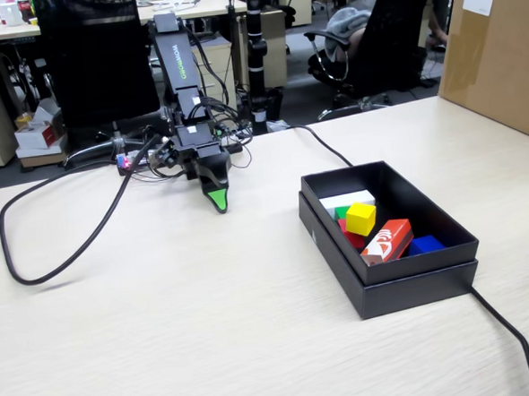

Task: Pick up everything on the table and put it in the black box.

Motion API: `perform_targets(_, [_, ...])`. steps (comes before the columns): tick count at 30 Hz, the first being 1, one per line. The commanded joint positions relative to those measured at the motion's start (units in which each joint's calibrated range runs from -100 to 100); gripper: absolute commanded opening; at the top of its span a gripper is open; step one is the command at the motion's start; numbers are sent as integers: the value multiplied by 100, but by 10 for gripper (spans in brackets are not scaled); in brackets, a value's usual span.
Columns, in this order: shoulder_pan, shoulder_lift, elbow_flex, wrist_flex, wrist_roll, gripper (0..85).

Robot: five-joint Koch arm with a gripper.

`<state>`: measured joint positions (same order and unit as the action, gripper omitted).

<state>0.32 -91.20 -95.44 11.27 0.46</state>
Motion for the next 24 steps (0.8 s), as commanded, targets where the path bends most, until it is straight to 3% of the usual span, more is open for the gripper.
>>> perform_targets(1, [-29, -192, -30, -34, -59, 493])
perform_targets(24, [-54, -215, -184, -120, -83, 481])
